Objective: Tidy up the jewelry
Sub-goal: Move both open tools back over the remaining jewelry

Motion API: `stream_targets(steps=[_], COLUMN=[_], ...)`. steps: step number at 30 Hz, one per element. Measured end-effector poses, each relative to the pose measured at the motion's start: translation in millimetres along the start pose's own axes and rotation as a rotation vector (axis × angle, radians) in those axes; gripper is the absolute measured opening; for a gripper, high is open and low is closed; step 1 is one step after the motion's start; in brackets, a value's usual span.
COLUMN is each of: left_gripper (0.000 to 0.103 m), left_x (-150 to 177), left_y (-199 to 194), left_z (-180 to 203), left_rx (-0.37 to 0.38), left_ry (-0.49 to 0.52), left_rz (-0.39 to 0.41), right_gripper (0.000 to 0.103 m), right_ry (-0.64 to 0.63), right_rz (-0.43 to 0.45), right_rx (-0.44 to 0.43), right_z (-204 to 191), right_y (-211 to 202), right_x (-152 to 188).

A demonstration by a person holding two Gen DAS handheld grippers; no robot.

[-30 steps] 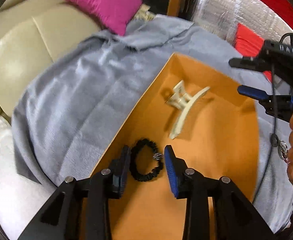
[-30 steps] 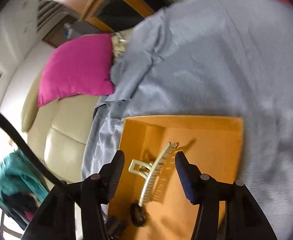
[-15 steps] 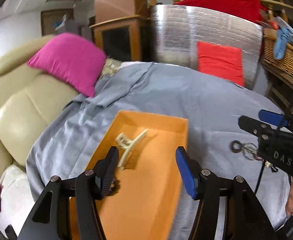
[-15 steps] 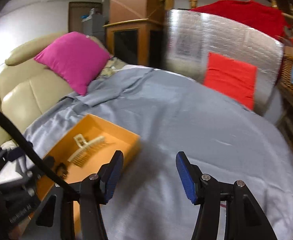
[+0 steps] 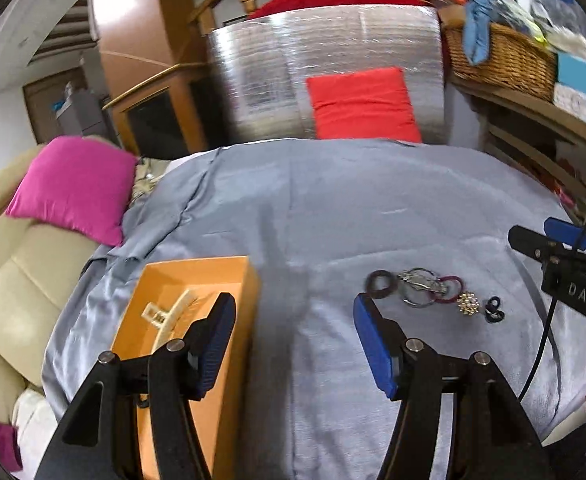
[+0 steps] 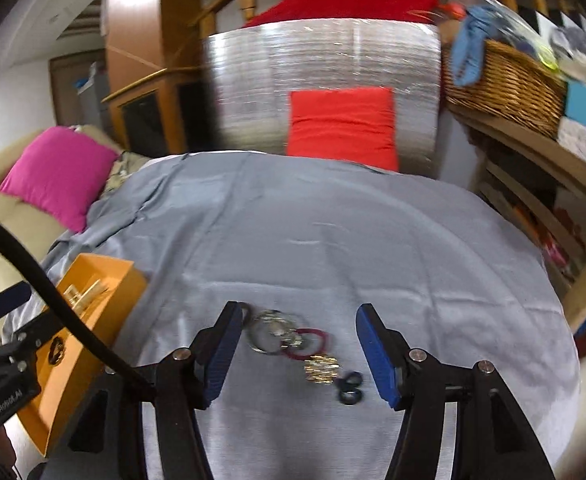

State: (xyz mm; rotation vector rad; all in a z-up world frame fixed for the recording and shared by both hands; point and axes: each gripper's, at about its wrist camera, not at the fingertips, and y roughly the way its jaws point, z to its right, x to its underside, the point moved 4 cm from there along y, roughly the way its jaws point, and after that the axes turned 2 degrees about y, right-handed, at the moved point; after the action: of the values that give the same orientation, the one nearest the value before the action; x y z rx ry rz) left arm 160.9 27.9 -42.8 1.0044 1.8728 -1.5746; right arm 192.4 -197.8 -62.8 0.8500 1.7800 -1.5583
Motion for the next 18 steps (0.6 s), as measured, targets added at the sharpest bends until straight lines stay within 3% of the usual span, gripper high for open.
stream_targets(steps=[18], left_gripper=[0.062], left_x=[-9], left_y=[43], left_z=[56], left_rx=[0.005], left_ry=[0.058], left_rz=[-0.045], right_gripper=[0.063], right_ry=[0.135], right_rz=[-0.106], right_rx=[-0.02], right_z=[75], right_y=[44], right_x=[24])
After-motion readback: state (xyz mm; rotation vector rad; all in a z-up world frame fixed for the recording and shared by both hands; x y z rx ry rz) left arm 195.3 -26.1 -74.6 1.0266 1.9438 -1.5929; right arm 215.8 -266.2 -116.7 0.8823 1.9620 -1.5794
